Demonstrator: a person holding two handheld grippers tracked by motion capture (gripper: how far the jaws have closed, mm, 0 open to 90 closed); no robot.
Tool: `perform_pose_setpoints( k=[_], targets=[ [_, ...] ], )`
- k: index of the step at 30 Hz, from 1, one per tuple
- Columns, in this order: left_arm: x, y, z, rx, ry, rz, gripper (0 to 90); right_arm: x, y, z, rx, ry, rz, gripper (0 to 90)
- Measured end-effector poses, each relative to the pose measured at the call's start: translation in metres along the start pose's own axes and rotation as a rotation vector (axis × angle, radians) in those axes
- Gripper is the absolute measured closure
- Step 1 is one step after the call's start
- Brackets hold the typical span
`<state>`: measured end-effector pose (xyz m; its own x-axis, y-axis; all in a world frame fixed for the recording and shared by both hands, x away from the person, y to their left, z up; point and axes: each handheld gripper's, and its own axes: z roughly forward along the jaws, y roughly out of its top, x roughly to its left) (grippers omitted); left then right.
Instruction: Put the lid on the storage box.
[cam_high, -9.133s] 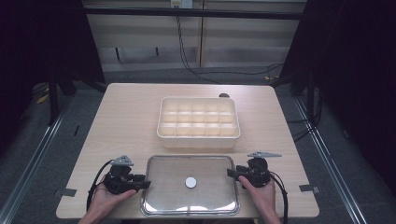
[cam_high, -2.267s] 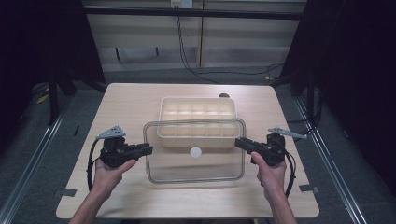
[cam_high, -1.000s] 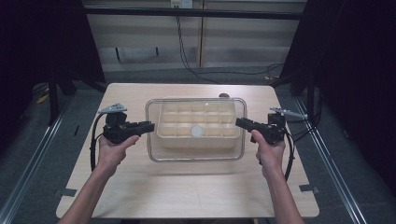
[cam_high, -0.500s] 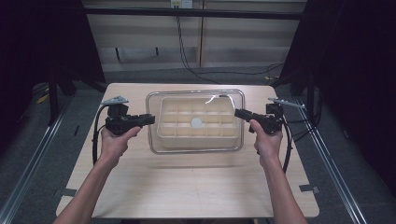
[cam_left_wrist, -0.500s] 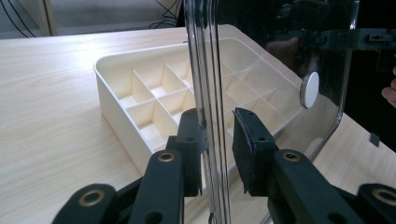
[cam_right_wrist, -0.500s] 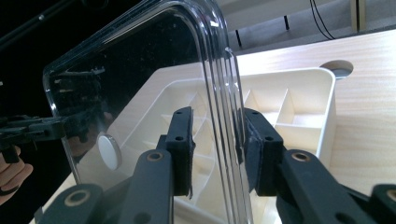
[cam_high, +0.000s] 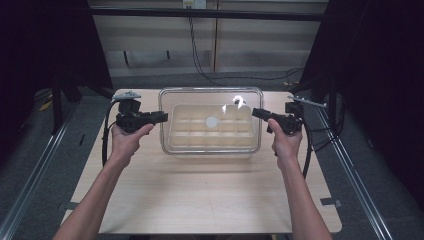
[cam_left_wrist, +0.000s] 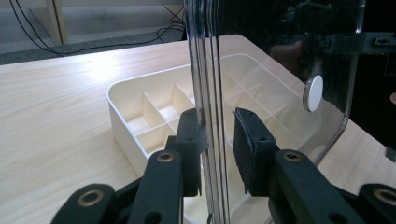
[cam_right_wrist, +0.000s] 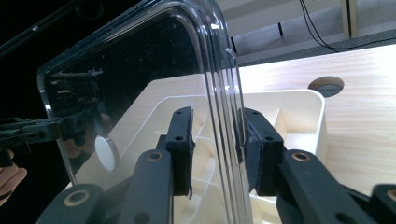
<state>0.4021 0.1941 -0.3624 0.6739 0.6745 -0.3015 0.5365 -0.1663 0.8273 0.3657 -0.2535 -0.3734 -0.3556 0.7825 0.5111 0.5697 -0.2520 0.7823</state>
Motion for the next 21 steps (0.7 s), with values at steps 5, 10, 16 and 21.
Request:
perform_pose_setpoints(
  k=[5, 10, 16, 21],
  targets=[
    [0.007, 0.002, 0.009, 0.005, 0.015, -0.019, 72.1, -0.003, 0.005, 0.006, -0.002, 0.001, -0.014, 66.5],
    [0.009, 0.004, 0.015, 0.021, 0.025, -0.017, 72.1, -0.008, 0.005, 0.012, 0.006, -0.011, -0.006, 66.6],
    [0.011, 0.008, 0.020, 0.016, 0.036, -0.029, 71.9, -0.014, 0.005, 0.017, 0.012, -0.020, 0.012, 66.6],
    [0.011, 0.011, 0.023, 0.016, 0.037, -0.029, 71.9, -0.018, 0.007, 0.018, 0.016, -0.022, 0.018, 66.6]
  ],
)
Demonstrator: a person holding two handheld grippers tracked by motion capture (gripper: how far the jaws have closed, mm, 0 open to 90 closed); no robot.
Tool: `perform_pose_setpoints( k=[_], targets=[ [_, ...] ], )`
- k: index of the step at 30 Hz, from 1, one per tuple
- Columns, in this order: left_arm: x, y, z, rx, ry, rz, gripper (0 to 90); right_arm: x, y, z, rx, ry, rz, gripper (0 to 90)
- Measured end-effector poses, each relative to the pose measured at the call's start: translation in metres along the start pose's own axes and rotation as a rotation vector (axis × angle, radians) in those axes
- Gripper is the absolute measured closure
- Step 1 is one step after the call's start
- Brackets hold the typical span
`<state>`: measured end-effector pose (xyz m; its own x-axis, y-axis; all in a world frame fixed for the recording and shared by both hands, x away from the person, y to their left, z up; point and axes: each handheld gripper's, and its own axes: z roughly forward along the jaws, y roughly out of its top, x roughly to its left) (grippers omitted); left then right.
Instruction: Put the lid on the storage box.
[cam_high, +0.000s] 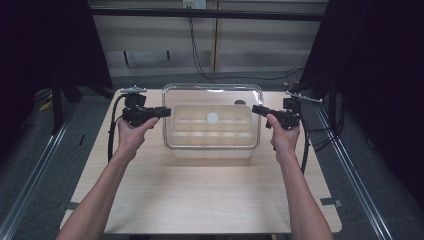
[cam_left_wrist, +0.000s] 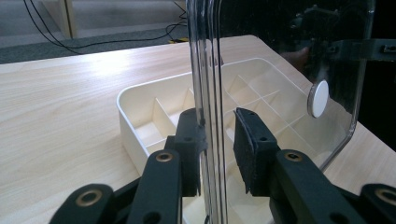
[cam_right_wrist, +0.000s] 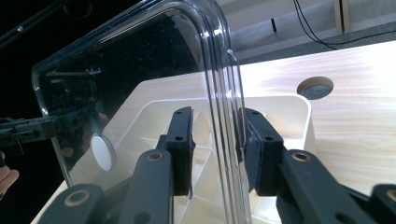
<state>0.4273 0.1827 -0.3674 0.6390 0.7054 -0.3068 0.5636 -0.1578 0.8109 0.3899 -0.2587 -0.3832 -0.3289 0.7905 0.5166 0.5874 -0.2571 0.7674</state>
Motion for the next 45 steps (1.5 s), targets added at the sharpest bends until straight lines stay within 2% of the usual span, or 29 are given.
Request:
perform_pose_setpoints(
  k=[4, 13, 18, 25, 28, 37, 43, 45],
  targets=[
    [0.002, 0.002, 0.004, -0.004, -0.002, -0.017, 71.9, -0.001, 0.003, 0.002, 0.002, -0.012, -0.001, 66.7],
    [0.008, 0.004, 0.011, 0.017, 0.010, -0.018, 70.4, -0.005, 0.005, 0.008, 0.014, -0.025, 0.002, 66.7],
    [0.012, 0.004, 0.018, 0.036, 0.024, -0.040, 69.5, -0.008, 0.009, 0.017, 0.050, -0.047, -0.005, 65.7],
    [0.018, 0.004, 0.024, 0.046, 0.027, -0.051, 68.6, -0.010, 0.010, 0.026, 0.063, -0.067, -0.005, 63.6],
    [0.019, 0.005, 0.026, 0.058, 0.032, -0.049, 68.3, -0.012, 0.011, 0.030, 0.088, -0.077, -0.021, 62.0],
    [0.026, 0.003, 0.035, 0.069, 0.026, -0.078, 67.6, -0.018, 0.009, 0.037, 0.109, -0.093, -0.016, 60.3],
    [0.028, 0.003, 0.039, 0.076, 0.032, -0.079, 67.0, -0.020, 0.008, 0.041, 0.127, -0.109, -0.014, 58.5],
    [0.030, 0.002, 0.042, 0.079, 0.037, -0.094, 67.0, -0.021, 0.007, 0.043, 0.128, -0.112, -0.013, 58.1]
  ],
)
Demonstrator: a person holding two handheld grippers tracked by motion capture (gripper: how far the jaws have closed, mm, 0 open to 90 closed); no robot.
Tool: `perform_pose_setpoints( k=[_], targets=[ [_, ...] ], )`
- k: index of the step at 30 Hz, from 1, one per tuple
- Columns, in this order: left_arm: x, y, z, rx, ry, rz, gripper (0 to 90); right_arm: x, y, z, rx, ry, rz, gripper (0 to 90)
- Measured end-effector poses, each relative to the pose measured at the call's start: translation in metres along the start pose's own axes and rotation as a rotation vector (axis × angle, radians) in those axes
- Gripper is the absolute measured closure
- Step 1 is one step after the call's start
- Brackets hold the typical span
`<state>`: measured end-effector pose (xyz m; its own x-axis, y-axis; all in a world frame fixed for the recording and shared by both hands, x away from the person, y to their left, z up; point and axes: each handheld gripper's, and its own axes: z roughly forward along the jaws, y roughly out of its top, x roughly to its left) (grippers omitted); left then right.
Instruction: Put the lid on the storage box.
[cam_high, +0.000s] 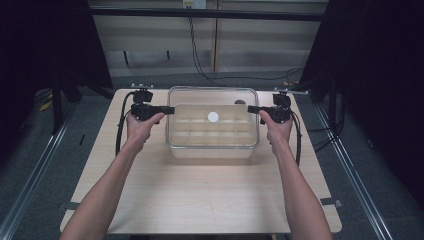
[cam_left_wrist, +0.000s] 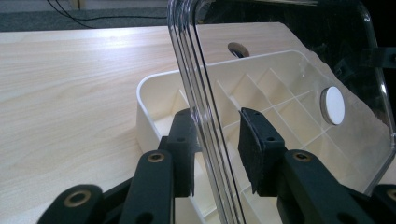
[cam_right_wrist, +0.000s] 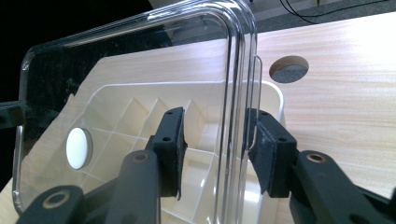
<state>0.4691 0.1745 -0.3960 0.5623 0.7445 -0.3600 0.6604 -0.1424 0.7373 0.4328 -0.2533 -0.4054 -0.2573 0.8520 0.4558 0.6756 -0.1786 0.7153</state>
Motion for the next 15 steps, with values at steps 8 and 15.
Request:
perform_pose_setpoints(
  k=[8, 15],
  targets=[
    [0.005, -0.001, 0.007, 0.011, 0.011, -0.025, 66.7, -0.002, 0.000, 0.007, 0.021, -0.021, 0.005, 56.5],
    [0.011, -0.004, 0.012, 0.024, 0.013, -0.044, 66.5, -0.002, 0.003, 0.017, 0.045, -0.051, 0.000, 53.7]
  ],
)
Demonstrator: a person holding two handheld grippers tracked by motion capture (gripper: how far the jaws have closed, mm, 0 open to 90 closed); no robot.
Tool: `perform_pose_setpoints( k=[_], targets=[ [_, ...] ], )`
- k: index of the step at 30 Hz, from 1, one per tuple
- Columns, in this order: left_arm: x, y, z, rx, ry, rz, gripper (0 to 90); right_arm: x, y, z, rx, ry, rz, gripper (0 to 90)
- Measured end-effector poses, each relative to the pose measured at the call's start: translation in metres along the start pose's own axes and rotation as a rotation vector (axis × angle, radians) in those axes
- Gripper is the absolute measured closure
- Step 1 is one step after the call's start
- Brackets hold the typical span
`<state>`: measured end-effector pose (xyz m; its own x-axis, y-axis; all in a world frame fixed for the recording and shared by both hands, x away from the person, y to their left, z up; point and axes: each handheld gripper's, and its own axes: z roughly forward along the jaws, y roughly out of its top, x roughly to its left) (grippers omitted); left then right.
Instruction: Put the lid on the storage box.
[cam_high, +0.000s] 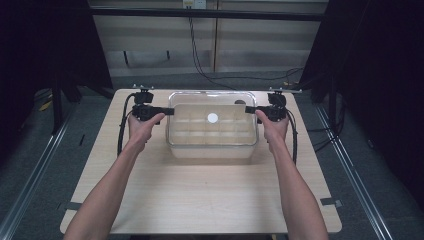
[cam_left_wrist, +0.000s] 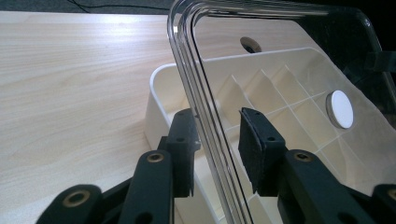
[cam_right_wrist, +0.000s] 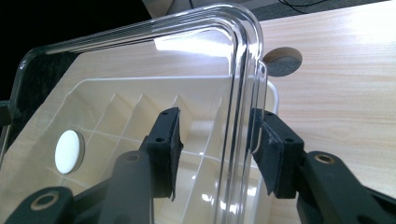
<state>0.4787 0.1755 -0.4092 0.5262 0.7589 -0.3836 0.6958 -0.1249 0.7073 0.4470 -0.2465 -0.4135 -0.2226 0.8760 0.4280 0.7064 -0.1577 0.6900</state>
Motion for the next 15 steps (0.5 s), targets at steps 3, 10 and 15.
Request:
perform_pose_setpoints(
  k=[3, 10, 15],
  targets=[
    [0.0024, -0.0001, 0.0017, 0.005, -0.006, -0.004, 66.1, 0.0017, 0.0019, 0.0034, 0.012, -0.013, -0.008, 51.7],
    [0.0038, -0.0013, 0.0056, 0.013, -0.011, -0.015, 65.4, -0.0009, -0.0008, 0.0078, 0.031, -0.022, 0.004, 50.5],
    [0.0047, -0.0027, 0.0074, 0.009, -0.013, -0.022, 65.1, -0.0002, -0.0014, 0.0092, 0.029, -0.031, -0.009, 48.8]
  ],
)
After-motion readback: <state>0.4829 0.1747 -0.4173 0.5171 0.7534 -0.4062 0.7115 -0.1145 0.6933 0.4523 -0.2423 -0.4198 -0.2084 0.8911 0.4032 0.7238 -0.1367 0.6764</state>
